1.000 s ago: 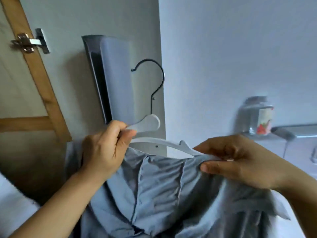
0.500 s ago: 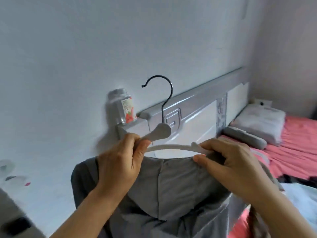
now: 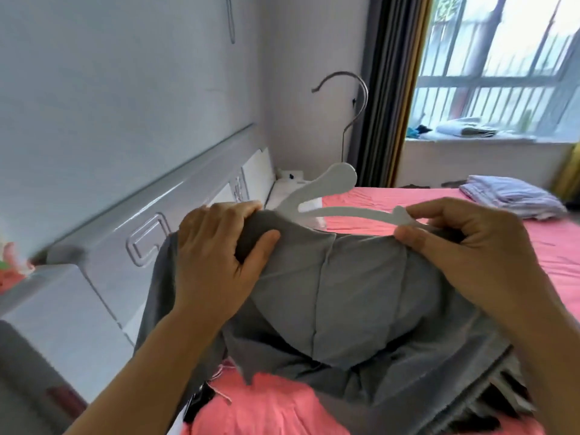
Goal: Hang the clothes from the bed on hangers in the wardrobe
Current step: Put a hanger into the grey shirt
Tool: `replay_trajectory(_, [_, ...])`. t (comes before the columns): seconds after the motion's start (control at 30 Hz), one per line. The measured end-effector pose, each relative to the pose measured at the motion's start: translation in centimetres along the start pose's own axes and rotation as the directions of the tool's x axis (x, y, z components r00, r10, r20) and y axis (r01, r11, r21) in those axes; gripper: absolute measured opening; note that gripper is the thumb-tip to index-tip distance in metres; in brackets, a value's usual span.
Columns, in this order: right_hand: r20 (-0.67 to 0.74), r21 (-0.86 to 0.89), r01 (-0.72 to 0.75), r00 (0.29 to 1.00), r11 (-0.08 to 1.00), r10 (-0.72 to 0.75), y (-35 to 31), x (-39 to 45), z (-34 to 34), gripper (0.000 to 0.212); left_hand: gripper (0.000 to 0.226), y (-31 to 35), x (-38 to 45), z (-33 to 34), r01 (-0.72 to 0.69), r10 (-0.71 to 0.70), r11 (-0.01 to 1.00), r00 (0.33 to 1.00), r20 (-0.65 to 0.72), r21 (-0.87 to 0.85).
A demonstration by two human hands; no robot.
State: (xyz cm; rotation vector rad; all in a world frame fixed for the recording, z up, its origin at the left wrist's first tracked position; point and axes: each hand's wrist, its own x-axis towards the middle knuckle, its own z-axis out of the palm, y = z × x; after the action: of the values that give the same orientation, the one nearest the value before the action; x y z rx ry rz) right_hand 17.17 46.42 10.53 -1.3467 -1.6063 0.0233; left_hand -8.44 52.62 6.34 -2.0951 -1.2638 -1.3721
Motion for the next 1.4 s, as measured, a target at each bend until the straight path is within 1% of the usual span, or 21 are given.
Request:
replay_trajectory(0.17, [-0.062,-0.083,0.001,0.998,0.997,-0.006,1.3,1.8,-4.0,0.026,0.047,2.1,2.6,3.7,-0.03,0.033,0.992,0.999,0.019,-0.126])
replay_trajectory(0.23, [-0.072,-0.119,-0.021,0.997,0.993,0.012,2.7,2.8,-4.9,0.024,0.047,2.8,3.5,5.6,-0.03,0.036,0.986,0.999,0.039,-0.162])
replay_trajectory(0.37, [-0.06,-0.124,-0.093,0.994,0.988,0.086,7.2,4.7,-5.5,0.021,0.049,3.7,4.7,10.7,-0.032,0.064,0.978,0.987,0.149,-0.207])
replay_trajectory(0.47, [-0.04,-0.145,-0.157,0.987,0.977,0.153,12.9,6.5,-4.8,0.02,0.054,4.0,5.1,16.2,-0.026,0.072,0.983,0.965,0.253,-0.18])
replay_trajectory(0.63, [0.004,-0.191,-0.251,0.967,0.949,0.256,25.8,9.9,-1.4,0.016,0.052,3.7,5.2,27.5,-0.066,0.118,0.987,0.914,0.388,-0.146])
replay_trajectory(0.73, [0.003,-0.245,-0.248,0.966,0.937,0.257,33.7,12.0,1.4,0.012,0.056,3.1,4.8,35.1,-0.027,0.095,0.99,0.85,0.518,-0.136])
replay_trajectory(0.87, [0.089,-0.333,-0.312,0.929,0.89,0.358,44.4,14.1,5.7,0.011,0.064,2.7,4.2,45.1,0.052,-0.019,0.998,0.728,0.686,-0.028])
replay_trajectory(0.97, [0.134,-0.343,-0.387,0.882,0.856,0.452,52.4,15.2,8.8,0.01,0.071,2.7,3.7,52.6,0.098,-0.109,0.993,0.603,0.79,0.063])
replay_trajectory(1.07, [0.171,-0.342,-0.434,0.844,0.834,0.509,59.2,15.6,11.6,0.012,0.065,2.7,2.7,59.1,0.127,-0.145,0.987,0.473,0.869,0.096])
replay_trajectory(1.2, [0.185,-0.347,-0.478,0.809,0.807,0.558,67.4,16.5,15.1,0.004,0.065,2.7,1.3,66.7,0.133,-0.173,0.982,0.35,0.921,0.133])
replay_trajectory(1.27, [0.191,-0.351,-0.488,0.798,0.799,0.572,71.1,17.7,16.7,0.004,0.066,2.6,0.7,70.1,0.125,-0.195,0.978,0.293,0.936,0.165])
replay_trajectory(1.4, [0.229,-0.306,-0.509,0.781,0.805,0.581,77.3,19.6,19.5,0.004,0.064,2.0,-0.7,75.4,0.166,-0.242,0.964,0.23,0.943,0.207])
